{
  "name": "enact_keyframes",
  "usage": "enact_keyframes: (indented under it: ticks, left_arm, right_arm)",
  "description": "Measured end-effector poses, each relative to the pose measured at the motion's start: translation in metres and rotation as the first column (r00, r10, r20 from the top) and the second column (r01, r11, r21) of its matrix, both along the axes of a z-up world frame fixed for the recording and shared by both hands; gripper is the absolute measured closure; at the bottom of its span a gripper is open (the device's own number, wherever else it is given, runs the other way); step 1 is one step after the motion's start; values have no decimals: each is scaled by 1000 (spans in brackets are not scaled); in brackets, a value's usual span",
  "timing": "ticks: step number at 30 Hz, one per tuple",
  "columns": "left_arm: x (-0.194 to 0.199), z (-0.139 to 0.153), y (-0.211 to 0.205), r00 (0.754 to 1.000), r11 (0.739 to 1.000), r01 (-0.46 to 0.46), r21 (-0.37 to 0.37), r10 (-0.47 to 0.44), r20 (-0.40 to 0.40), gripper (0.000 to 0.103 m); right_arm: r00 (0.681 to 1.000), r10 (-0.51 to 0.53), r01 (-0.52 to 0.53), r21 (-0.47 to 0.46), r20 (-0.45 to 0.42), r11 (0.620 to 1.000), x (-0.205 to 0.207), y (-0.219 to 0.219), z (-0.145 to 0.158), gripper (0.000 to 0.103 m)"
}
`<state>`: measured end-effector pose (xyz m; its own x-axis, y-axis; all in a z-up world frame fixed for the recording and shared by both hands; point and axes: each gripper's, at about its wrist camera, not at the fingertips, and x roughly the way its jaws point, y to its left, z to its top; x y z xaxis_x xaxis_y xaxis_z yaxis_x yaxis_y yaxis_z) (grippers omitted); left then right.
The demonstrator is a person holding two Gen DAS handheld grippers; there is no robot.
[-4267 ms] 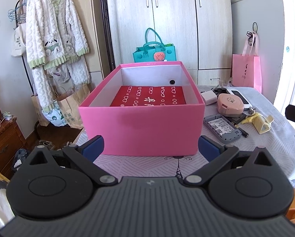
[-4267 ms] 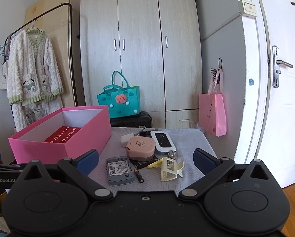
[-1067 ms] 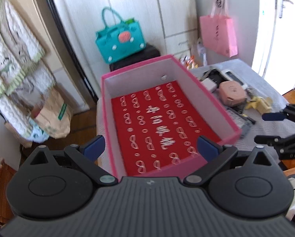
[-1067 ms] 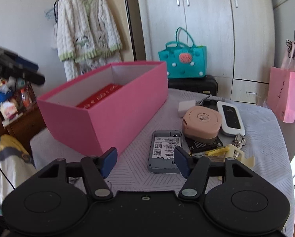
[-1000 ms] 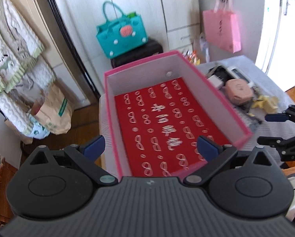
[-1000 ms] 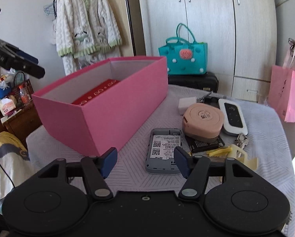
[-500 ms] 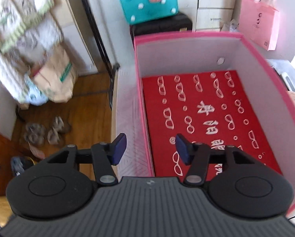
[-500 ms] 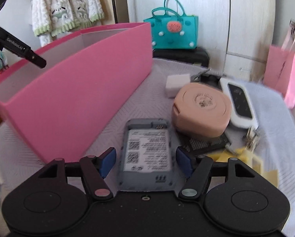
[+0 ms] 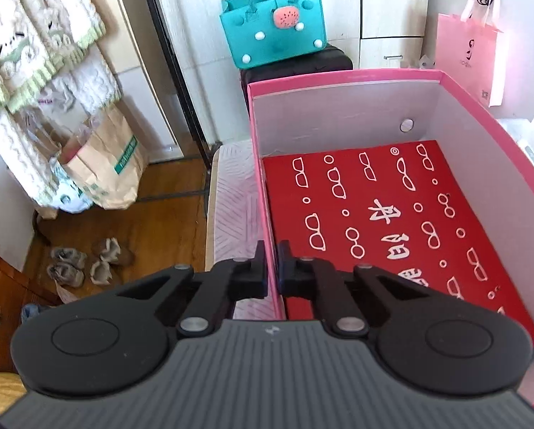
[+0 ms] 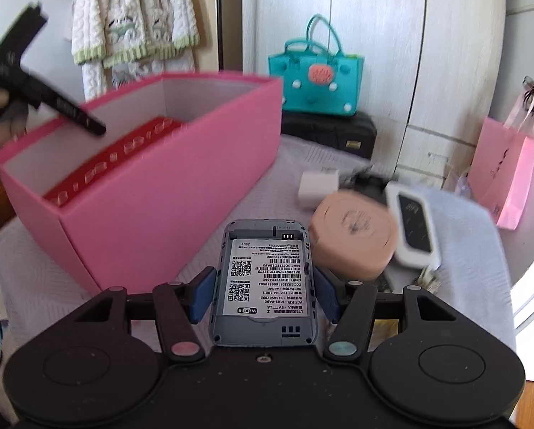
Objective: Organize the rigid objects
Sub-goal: 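Carry the grey router into the pink box and release it with the right tool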
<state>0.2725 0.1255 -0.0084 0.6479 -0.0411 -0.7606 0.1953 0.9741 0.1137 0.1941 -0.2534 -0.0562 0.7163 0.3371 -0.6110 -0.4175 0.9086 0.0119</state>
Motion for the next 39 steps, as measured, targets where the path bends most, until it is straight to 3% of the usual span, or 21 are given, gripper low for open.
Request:
enact_keyframes:
  ticks: [3, 7, 13, 19, 24, 36, 39]
  left_arm:
    - [-4, -2, -8, 1000, 999, 11, 45, -12, 26, 98]
    - [-2, -3, -3, 1000, 1000, 4, 19, -4, 5, 98]
    - [-4, -5, -3, 1000, 1000, 4, 28, -4, 0, 98]
    - [-3, -5, -7, 1000, 998, 11, 55, -11, 2, 98]
    - [-5, -5, -4, 1000, 999, 11, 38, -11, 6, 98]
    - [-6, -5, 7, 1000, 1000, 14, -11, -14, 17, 99]
    - [-6, -6, 8, 1000, 1000, 15, -17, -15, 17, 99]
  right_arm:
    - [999, 26, -27, 39, 26, 999, 5, 1, 28, 39]
    - [992, 111, -115, 69, 60, 991, 22, 19, 67, 39]
    - [967, 237, -225, 123, -97, 967, 77, 71, 91, 39]
    - [923, 248, -213, 147, -293, 966, 136, 127, 73, 39]
    - [862, 251, -179, 197, -440, 964, 177, 165, 46, 39]
    - [839, 177, -123, 138, -515, 983, 205, 209, 6, 39]
    - [846, 160, -107, 132, -509, 985, 203, 211, 0, 39]
